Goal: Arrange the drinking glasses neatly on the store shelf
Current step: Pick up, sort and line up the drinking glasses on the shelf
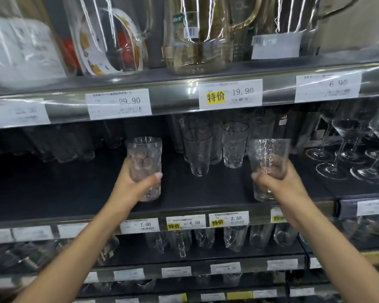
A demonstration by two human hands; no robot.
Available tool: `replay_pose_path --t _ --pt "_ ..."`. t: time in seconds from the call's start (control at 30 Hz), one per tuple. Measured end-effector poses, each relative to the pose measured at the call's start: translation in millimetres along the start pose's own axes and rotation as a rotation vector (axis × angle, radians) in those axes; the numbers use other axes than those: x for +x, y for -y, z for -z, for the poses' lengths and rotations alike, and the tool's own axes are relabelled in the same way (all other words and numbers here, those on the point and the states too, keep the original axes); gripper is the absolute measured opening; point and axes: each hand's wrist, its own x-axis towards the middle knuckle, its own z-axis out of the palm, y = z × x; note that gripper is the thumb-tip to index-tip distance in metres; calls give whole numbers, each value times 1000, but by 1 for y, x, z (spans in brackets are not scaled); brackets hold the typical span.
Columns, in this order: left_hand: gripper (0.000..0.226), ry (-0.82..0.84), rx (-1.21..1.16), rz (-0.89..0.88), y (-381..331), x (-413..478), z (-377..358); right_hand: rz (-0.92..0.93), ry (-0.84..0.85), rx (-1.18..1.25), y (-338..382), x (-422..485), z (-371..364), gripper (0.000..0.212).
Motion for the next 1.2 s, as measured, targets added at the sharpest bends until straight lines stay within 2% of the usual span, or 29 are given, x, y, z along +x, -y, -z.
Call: replay_pose_path --t 0.07,0.17,0.27,0.37,0.4,0.53,0.67,0.73,0.8,0.87,1.0,1.1,1.2 --pt "64 -49 -83 2 -9 -27 9 -25 73 73 3 -23 -23 51" --pt "72 -130 -148 41 -17 -64 21 -100 174 172 9 -52 -63 62" --pt "76 -260 -200 63 -19 -96 38 -147 275 250 9 -74 -107 60" --pt "93 -375 -253 79 -25 -121 66 -173 394 267 9 -95 -151 71" --pt "94 -396 -253 72 -29 -129 77 -169 429 264 9 -103 -166 76" --pt "71 -458 -214 35 -38 -162 129 -140 561 246 8 -132 -223 96" --pt "83 -510 -185 33 -37 -187 183 -135 640 209 5 -163 -278 114" --pt "78 -522 -169 33 -34 -193 210 -137 673 213 10 -177 -306 105" --pt "68 -517 -154 27 -31 -196 234 -140 686 232 14 -189 -333 86" --pt "63 -507 -162 23 -27 -196 259 -138 683 239 14 -196 -357 82" --pt "63 -428 -191 21 -19 -190 304 -131 632 207 18 -209 -401 102" --pt "76 -373 -182 22 -12 -181 334 -117 571 223 20 -216 -427 107" --pt "78 -347 -172 46 -5 -172 355 -109 523 226 23 -219 -444 106"
